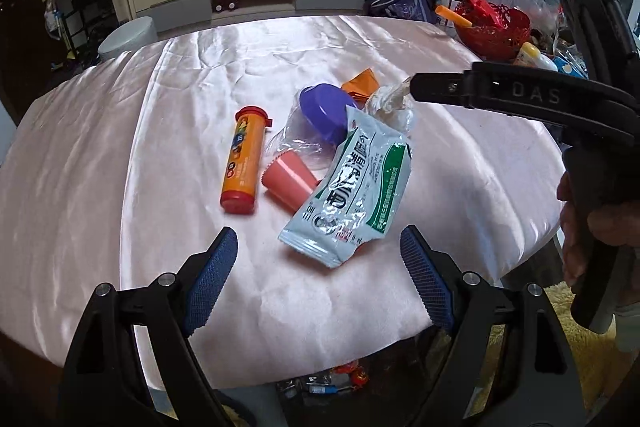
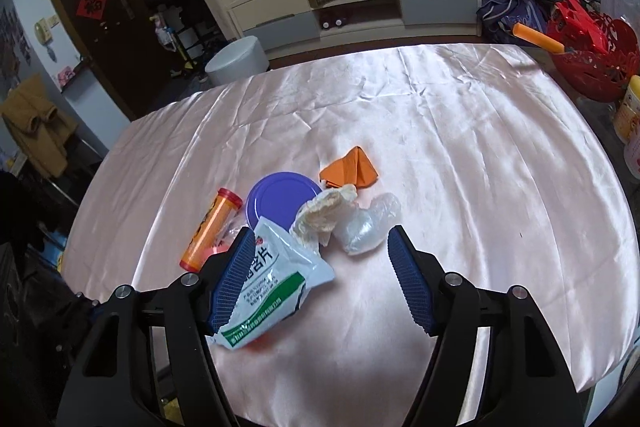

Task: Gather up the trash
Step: 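Grasp the white-green lozenge packet with left tool while right tool grasps crumpled tissue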

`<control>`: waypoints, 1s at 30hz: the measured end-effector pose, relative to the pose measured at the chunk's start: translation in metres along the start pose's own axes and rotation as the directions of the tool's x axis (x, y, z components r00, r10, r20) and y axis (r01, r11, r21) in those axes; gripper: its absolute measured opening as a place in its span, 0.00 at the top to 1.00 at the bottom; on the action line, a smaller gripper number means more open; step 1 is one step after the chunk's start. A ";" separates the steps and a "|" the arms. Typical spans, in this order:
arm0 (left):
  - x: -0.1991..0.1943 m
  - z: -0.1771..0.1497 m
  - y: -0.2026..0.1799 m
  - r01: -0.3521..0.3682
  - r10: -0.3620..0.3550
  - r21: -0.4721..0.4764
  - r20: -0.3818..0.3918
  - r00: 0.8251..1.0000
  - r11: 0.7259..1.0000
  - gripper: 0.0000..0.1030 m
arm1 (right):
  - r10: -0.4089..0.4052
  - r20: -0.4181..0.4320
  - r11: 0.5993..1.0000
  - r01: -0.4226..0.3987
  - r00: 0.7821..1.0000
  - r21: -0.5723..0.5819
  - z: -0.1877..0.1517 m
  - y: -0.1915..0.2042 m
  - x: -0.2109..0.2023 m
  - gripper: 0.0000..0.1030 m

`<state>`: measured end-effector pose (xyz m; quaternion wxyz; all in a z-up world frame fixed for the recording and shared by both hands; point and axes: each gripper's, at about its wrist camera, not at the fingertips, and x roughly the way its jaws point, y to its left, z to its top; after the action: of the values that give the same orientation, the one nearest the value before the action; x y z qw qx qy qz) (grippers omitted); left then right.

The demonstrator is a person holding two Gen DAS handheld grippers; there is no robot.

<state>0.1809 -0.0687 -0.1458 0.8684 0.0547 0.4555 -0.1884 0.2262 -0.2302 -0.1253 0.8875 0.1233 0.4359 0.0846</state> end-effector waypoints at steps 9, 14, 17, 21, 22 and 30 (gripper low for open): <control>0.030 0.010 -0.015 0.041 -0.040 0.044 -0.037 0.999 0.998 0.21 | -0.003 -0.052 1.000 0.004 0.999 0.006 0.011 -0.002 0.039 0.61; 0.043 0.009 -0.017 0.035 -0.032 0.060 -0.052 0.998 0.998 0.24 | -0.005 -0.074 1.000 0.005 0.997 -0.009 0.008 -0.001 0.047 0.79; 0.048 0.007 -0.015 0.021 -0.016 0.070 -0.063 0.998 0.997 0.38 | -0.003 -0.077 1.000 0.002 0.997 -0.010 0.006 -0.002 0.047 0.81; 0.051 0.002 -0.007 0.029 -0.027 0.036 -0.070 0.997 0.999 0.56 | 0.005 -0.061 1.000 -0.005 0.998 -0.001 0.006 -0.005 0.039 0.83; 0.050 0.002 -0.005 0.030 -0.028 0.031 -0.067 0.997 0.999 0.61 | 0.004 -0.056 1.000 -0.004 0.998 -0.003 0.006 -0.005 0.037 0.83; 0.016 0.011 0.010 0.024 -0.024 -0.015 0.021 0.999 1.000 0.78 | 0.019 0.004 1.000 -0.019 1.000 -0.014 0.014 0.003 0.008 0.83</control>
<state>0.2017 -0.0673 -0.1533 0.8710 0.0406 0.4487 -0.1960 0.2421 -0.2273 -0.1221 0.8884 0.1214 0.4323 0.0956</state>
